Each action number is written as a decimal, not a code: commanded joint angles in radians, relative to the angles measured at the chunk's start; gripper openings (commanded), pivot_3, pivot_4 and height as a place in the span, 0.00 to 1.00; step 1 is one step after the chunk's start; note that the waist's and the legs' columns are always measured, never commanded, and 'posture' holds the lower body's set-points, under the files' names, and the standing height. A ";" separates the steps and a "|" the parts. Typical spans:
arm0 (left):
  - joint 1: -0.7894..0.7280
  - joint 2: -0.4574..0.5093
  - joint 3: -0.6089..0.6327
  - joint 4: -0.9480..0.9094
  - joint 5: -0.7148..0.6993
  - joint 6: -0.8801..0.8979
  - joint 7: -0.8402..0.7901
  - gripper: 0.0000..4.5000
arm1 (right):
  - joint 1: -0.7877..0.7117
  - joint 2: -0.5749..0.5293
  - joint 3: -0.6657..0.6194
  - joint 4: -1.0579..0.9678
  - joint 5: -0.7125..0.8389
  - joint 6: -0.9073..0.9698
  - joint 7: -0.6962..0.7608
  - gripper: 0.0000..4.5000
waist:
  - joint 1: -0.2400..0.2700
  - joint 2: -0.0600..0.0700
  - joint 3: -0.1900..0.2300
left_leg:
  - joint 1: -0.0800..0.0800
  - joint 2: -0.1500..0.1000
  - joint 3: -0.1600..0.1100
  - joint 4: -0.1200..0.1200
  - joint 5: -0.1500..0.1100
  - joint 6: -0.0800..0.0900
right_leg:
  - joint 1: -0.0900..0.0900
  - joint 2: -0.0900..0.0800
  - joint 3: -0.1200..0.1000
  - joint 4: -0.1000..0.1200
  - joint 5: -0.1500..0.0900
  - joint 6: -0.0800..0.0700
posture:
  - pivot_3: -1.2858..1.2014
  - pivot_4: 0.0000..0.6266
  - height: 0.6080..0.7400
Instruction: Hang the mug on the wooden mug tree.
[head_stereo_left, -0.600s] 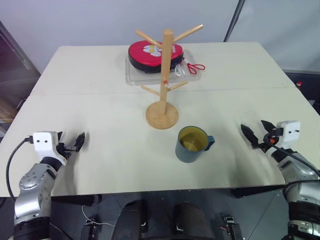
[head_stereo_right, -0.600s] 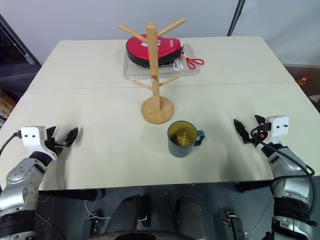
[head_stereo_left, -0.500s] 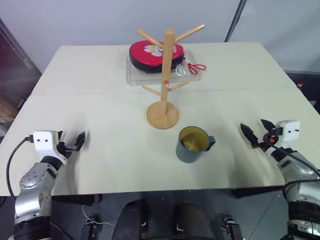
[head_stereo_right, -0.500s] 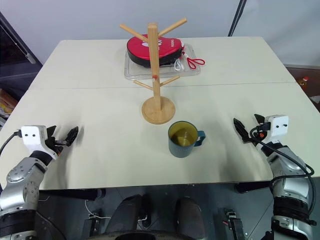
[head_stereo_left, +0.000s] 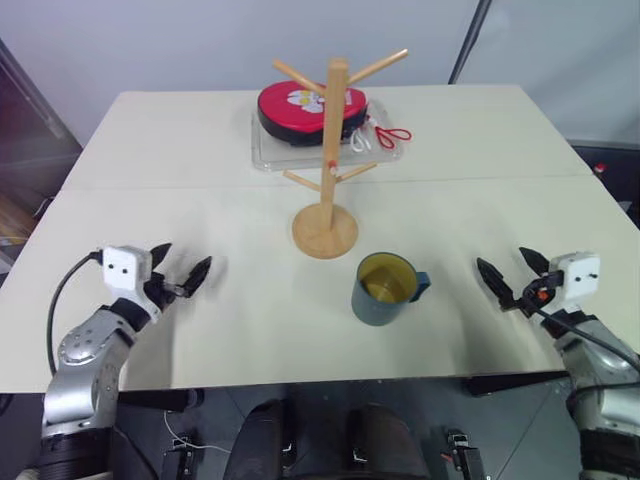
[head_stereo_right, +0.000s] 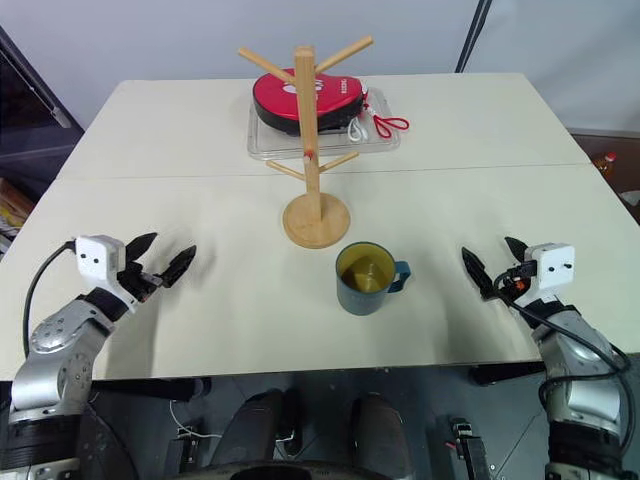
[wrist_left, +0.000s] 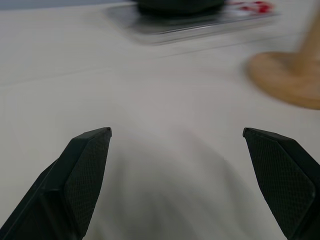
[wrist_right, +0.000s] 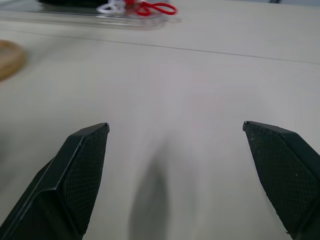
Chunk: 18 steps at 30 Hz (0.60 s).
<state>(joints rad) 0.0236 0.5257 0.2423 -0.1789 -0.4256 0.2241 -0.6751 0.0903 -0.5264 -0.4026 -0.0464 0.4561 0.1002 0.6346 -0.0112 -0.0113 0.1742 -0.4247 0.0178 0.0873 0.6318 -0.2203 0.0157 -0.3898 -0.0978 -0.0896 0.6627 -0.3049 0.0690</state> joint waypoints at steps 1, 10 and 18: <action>0.020 0.041 -0.069 -0.082 0.002 -0.011 -0.098 1.00 | 0.065 0.009 0.004 -0.151 0.047 0.030 0.019 0.99 | -0.001 0.001 0.000 | 0.000 0.000 0.000 0.000 0.000 0.000 | 0.000 0.000 0.000 0.000 0.000 0.000 | 0.52 0.24 1.00; 0.043 0.096 -0.211 -0.243 -0.054 0.024 -0.273 1.00 | 0.207 0.050 0.159 -0.334 -0.049 0.011 0.008 0.99 | -0.004 0.002 -0.001 | 0.000 0.001 -0.001 0.000 0.000 0.000 | 0.000 0.000 0.001 -0.002 0.000 -0.001 | 0.52 0.24 1.00; 0.034 0.109 -0.230 -0.246 -0.044 0.015 -0.292 1.00 | 0.155 0.084 0.221 -0.294 -0.103 -0.015 -0.015 0.99 | 0.001 0.003 0.000 | -0.001 0.000 -0.001 0.000 0.000 0.000 | -0.001 0.000 0.001 -0.003 -0.002 -0.004 | 0.52 0.24 1.00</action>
<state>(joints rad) 0.0645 0.6292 0.0129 -0.3959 -0.4659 0.2512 -0.9623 0.2569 -0.4476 -0.1680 -0.3374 0.3561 0.1110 0.6286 -0.0102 -0.0080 0.1741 -0.4255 0.0182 0.0868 0.6315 -0.2205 0.0155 -0.3906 -0.0980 -0.0887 0.6595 -0.3067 0.0655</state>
